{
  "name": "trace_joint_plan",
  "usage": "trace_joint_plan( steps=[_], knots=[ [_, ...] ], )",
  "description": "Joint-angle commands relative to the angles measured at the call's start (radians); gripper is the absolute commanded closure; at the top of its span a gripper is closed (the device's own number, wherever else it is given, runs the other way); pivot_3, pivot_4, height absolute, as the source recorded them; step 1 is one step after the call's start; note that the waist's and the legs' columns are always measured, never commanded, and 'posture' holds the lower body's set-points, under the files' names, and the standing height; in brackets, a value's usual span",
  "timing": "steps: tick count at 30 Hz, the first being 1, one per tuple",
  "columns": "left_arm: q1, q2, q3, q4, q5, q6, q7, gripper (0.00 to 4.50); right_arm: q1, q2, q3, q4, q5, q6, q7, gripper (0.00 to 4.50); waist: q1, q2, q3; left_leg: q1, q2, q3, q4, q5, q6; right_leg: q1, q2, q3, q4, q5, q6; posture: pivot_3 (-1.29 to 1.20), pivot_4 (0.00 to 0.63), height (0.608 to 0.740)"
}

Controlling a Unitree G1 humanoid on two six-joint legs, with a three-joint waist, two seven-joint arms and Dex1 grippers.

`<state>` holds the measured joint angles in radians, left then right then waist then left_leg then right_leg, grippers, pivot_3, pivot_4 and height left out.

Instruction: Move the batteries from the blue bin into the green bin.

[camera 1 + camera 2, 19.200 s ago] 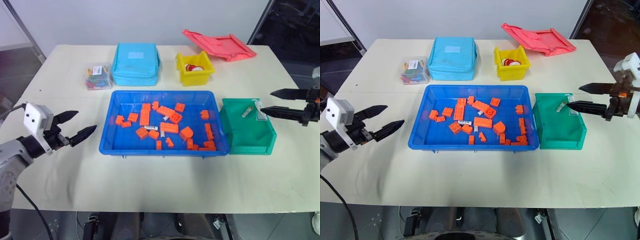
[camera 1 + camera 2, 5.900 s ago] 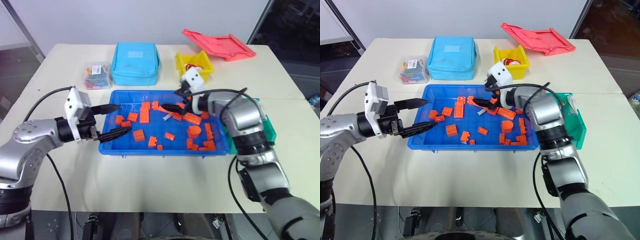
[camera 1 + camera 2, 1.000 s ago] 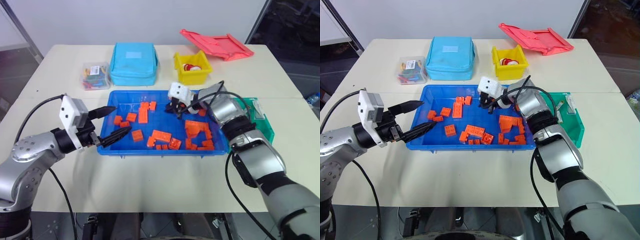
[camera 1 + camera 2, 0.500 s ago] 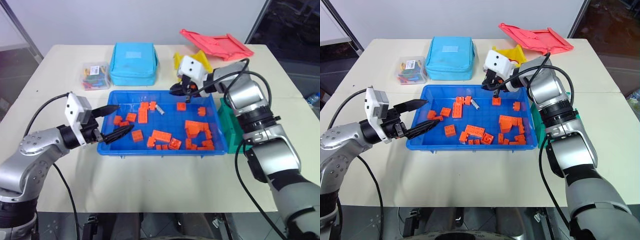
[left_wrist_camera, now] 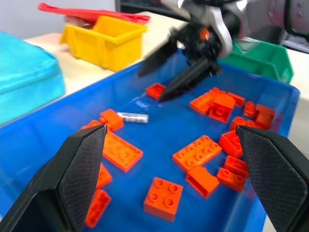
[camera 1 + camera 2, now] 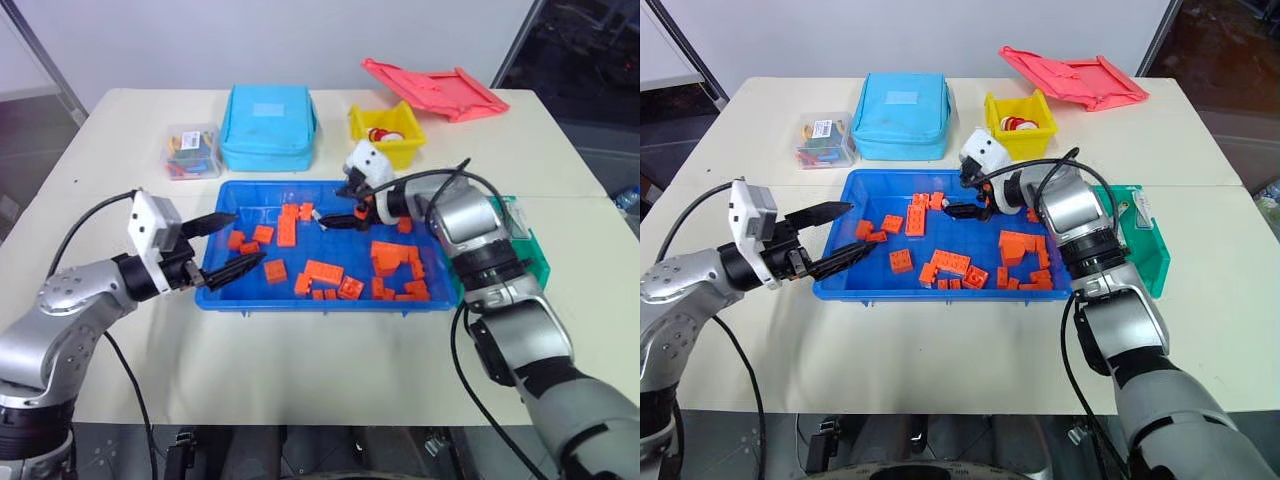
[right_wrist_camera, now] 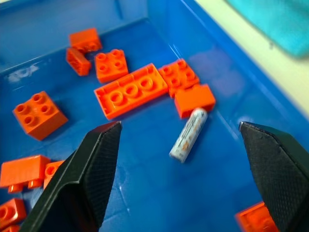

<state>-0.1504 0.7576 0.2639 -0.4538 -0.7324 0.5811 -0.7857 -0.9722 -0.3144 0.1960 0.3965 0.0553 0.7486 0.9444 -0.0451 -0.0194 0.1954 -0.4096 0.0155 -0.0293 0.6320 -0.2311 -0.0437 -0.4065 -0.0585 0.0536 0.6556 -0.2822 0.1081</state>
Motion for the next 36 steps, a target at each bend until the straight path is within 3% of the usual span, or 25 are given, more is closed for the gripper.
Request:
trace_joint_plan(
  steps=[1,11,14,18,20,21,29,36],
  knots=[
    [-0.008,0.040,0.060,-0.034,-0.021,0.002,-0.014,0.00,-0.002,0.041,-0.045,-0.030,0.050,0.045,-0.050,0.37,0.000,0.000,0.000,0.000,0.000,0.000,0.000,0.000,0.000,0.000,0.000,0.000,0.000,0.000,0.000,0.00,0.150,0.740],
    [-0.009,0.060,0.072,-0.040,-0.030,0.007,-0.009,0.00,0.020,0.124,0.020,0.164,-0.004,-0.118,-0.159,0.37,0.000,0.000,0.000,0.000,0.000,0.000,0.000,0.000,0.000,0.000,0.000,0.000,0.000,0.000,0.000,0.00,0.150,0.740],
    [-0.001,0.053,0.077,-0.058,-0.037,0.015,0.009,0.00,0.009,0.133,0.031,0.250,-0.032,-0.185,-0.188,1.17,-0.001,-0.001,0.000,0.000,0.000,0.000,0.000,0.000,0.000,0.000,0.000,0.000,0.000,0.000,0.000,0.00,0.150,0.740],
    [0.013,0.047,0.087,-0.080,-0.046,0.024,0.027,0.00,-0.004,0.135,0.032,0.313,-0.043,-0.230,-0.181,3.28,-0.003,-0.001,0.000,0.000,0.000,0.000,0.000,0.000,0.000,0.000,0.000,0.000,0.000,0.000,0.000,0.00,0.150,0.740],
    [0.019,0.048,0.092,-0.084,-0.049,0.024,0.032,0.00,-0.009,0.137,0.030,0.326,-0.044,-0.239,-0.175,4.22,-0.004,-0.001,0.000,0.001,0.000,0.000,0.000,0.000,0.000,0.000,0.000,0.000,0.000,0.000,0.000,0.00,0.150,0.740],
    [0.024,0.048,0.095,-0.085,-0.050,0.023,0.034,0.00,-0.011,0.137,0.030,0.330,-0.046,-0.242,-0.173,4.48,-0.004,-0.001,0.000,0.001,0.000,0.000,0.000,0.000,0.000,0.000,0.001,0.000,0.000,0.000,0.000,0.00,0.150,0.740],
    [0.026,0.052,0.090,-0.078,-0.053,0.018,0.023,0.00,-0.018,0.112,0.023,0.265,-0.044,-0.224,-0.162,4.48,-0.002,-0.001,0.000,0.001,0.000,0.000,0.000,0.000,0.000,0.001,0.001,0.000,0.000,0.000,0.000,0.00,0.150,0.740],
    [-0.085,0.027,0.025,0.025,-0.055,0.003,-0.037,0.00,-0.066,-0.065,-0.100,-0.109,0.049,0.021,-0.121,4.48,0.008,0.000,0.000,-0.001,0.000,0.000,0.000,0.000,0.000,-0.001,0.000,0.000,0.000,0.000,0.000,0.00,0.150,0.740]
  ],
)
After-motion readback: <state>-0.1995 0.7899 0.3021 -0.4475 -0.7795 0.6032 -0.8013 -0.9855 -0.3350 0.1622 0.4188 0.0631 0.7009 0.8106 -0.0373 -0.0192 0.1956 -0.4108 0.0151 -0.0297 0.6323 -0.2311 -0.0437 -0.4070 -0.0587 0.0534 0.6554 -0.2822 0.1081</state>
